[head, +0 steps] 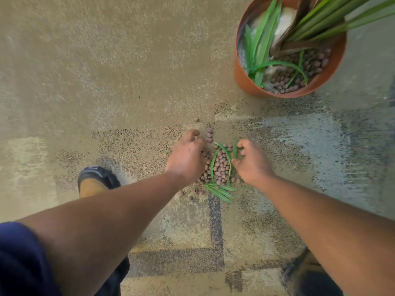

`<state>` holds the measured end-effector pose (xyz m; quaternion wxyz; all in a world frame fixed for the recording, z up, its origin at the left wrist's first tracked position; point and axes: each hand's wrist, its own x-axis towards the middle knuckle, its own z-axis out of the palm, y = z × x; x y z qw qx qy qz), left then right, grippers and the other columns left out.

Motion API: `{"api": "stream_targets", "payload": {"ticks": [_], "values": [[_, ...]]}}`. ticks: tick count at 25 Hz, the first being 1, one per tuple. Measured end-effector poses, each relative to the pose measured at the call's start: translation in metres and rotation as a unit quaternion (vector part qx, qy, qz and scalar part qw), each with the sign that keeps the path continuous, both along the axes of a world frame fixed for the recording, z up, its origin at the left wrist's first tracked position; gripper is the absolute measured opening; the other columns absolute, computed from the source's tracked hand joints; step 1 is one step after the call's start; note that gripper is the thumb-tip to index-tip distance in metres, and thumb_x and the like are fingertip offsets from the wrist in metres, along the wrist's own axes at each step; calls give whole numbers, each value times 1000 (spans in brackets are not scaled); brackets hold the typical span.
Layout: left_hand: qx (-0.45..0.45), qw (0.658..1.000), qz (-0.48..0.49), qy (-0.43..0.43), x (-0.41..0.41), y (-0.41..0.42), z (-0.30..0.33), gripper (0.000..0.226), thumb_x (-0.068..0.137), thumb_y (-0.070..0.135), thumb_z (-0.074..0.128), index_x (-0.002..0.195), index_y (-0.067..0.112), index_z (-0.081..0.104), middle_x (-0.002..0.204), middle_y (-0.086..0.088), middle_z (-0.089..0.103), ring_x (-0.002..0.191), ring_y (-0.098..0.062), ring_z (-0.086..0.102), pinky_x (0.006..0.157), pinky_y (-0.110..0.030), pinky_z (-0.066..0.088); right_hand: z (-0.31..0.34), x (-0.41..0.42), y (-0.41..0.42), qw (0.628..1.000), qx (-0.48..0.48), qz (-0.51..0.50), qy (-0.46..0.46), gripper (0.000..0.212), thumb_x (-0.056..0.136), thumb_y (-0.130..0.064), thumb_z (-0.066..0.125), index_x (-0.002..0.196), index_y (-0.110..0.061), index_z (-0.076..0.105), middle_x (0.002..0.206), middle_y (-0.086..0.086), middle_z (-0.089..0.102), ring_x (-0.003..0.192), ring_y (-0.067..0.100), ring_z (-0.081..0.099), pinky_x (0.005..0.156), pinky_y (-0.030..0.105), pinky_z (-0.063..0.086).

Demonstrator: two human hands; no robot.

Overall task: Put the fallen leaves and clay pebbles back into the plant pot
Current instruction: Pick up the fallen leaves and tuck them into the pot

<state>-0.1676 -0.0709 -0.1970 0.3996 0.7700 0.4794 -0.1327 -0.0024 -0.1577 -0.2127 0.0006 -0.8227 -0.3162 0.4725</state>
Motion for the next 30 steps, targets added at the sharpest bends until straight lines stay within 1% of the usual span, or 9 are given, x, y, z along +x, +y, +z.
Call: {"api": "stream_targets", "payload": {"ticks": [2, 4, 8, 16, 18, 20, 24, 28, 30], "values": [[-30, 1000, -7, 6, 6, -11, -1, 38, 91, -3, 60, 121, 19, 70, 127, 4, 54, 117, -18, 58, 88, -15, 51, -1, -1, -1, 1000, -5, -1, -15, 27, 95, -8, 68, 120, -13, 58, 114, 6, 65, 95, 23, 67, 73, 29, 61], [-75, 996, -16, 38, 12, -23, -4, 35, 91, -2, 62, 120, 16, 69, 120, 0, 58, 109, -20, 63, 75, -9, 48, -2, 0, -2, 1000, -9, -13, -11, 23, 97, -5, 64, 118, -12, 58, 103, 6, 66, 86, 23, 68, 62, 27, 58], [-86, 994, -6, 71, 21, -37, -8, 43, 90, -2, 65, 128, 19, 68, 126, -4, 56, 110, -21, 63, 85, -16, 51, 9, 3, -6, 999, 21, -15, -25, 25, 98, -1, 59, 113, -20, 51, 88, -1, 59, 65, 14, 58, 49, 21, 44], [-108, 992, 2, 60, 21, -42, -7, 44, 87, -3, 66, 128, 13, 67, 125, 0, 56, 113, -20, 62, 81, -8, 41, 15, -7, -11, 988, 46, 143, 22, 33, 102, -7, 56, 134, -12, 60, 130, 1, 53, 96, 13, 62, 87, 32, 60], [-120, 990, 44, 51, 22, -40, -2, 40, 91, 1, 65, 129, 12, 67, 128, -3, 61, 108, -16, 66, 67, 0, 40, 13, -12, -13, 988, 48, 146, 12, 29, 103, -13, 58, 131, -10, 63, 133, 4, 56, 102, 16, 65, 97, 33, 58], [-138, 982, 123, 47, 24, -36, 6, 31, 97, 10, 65, 128, 12, 68, 129, -3, 66, 80, -6, 70, 52, -3, 46, 12, -12, -16, 993, 46, 108, -4, 19, 103, -17, 60, 119, -13, 69, 126, 3, 63, 95, 16, 67, 88, 31, 61], [-159, 937, 311, 17, 25, -20, 30, 11, 95, 10, 71, 86, 15, 74, 90, -4, 76, 68, -11, 72, 64, -18, 60, 25, -4, -18, 996, 71, -44, -37, 15, 97, -12, 68, 89, -24, 66, 109, -6, 67, 70, 7, 62, 52, 11, 47], [-149, 927, 334, -86, 44, 2, 67, 17, 90, 1, 72, 81, 15, 68, 83, -3, 73, 75, -17, 72, 71, -24, 61, 66, 7, -10, 971, 181, -155, -27, 23, 93, -3, 67, 91, -26, 62, 104, -6, 64, 90, 15, 63, 80, 23, 58], [-133, 920, 322, -179, 63, 22, 90, 23, 87, -4, 72, 82, 17, 66, 86, -5, 72, 79, -20, 72, 73, -28, 62, 92, 16, 5, 923, 267, -277, -20, 31, 92, -1, 68, 91, -31, 61, 100, -4, 66, 85, 15, 68, 72, 29, 62]]}}
